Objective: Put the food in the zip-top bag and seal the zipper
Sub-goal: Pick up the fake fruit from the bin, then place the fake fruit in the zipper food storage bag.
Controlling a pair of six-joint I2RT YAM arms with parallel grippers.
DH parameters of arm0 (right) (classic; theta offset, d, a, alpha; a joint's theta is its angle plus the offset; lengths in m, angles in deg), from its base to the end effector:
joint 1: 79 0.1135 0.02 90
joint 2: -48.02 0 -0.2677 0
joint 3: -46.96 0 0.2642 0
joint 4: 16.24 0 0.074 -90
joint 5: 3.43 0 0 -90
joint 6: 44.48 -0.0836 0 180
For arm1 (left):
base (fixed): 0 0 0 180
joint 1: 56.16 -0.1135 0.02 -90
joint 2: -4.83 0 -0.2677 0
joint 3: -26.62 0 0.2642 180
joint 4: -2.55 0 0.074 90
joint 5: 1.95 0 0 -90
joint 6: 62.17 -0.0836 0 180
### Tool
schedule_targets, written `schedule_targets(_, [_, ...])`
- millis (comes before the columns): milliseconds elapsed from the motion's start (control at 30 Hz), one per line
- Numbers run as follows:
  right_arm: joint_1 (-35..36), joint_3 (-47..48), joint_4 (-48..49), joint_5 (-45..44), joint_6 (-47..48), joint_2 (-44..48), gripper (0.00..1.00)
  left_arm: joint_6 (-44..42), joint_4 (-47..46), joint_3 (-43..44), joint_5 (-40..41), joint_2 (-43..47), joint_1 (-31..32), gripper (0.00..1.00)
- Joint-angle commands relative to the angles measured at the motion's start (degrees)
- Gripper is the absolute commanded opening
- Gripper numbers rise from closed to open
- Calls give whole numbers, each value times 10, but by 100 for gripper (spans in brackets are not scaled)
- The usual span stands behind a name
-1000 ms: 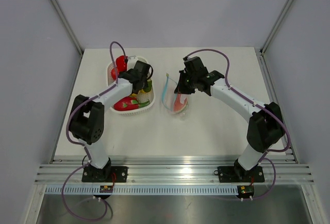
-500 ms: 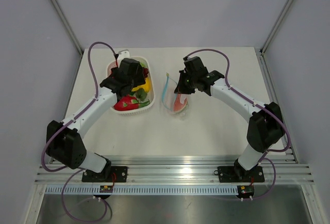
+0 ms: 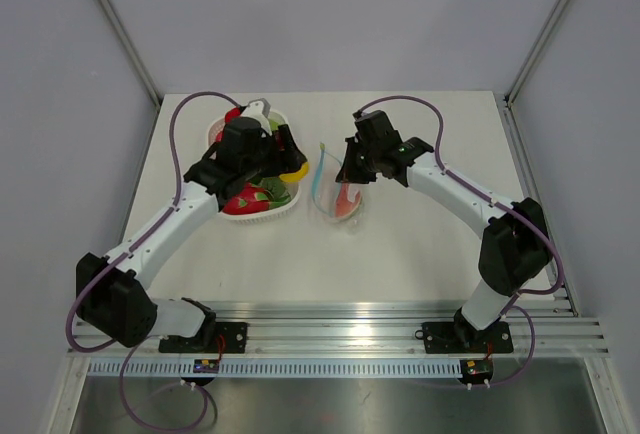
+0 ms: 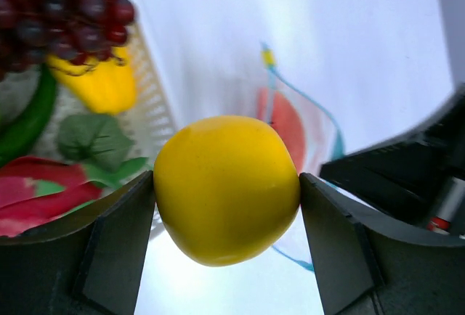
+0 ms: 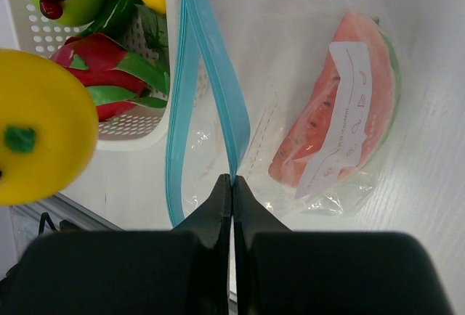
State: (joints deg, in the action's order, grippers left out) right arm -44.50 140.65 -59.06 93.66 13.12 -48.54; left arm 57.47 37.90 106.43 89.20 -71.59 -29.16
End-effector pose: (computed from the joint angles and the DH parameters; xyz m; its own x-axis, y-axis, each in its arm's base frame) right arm 0.3437 0.2487 0.2539 -0.8372 0.0698 -0.5425 -0.2186 0.8665 0.4489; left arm 0.3167 -0.1595 0.3059 -0.6269 -0.2355 -0.7427 0.1481 0.8998 -0.4104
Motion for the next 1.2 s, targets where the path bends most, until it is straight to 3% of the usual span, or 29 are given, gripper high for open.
schedule_targets(0, [10, 19, 14, 8, -7, 2, 0, 30, -81, -16, -113, 13, 15, 34])
schedule_targets(267, [13, 20, 15, 16, -11, 6, 0, 66, -132, -17, -163, -28, 34, 34])
schedule_targets(600, [14, 11, 19, 28, -20, 30, 0, 74, -155, -28, -152, -98, 57, 33])
schedule_targets(1167, [14, -22, 92, 106, -53, 44, 0, 40, -91, -13, -88, -140, 69, 32])
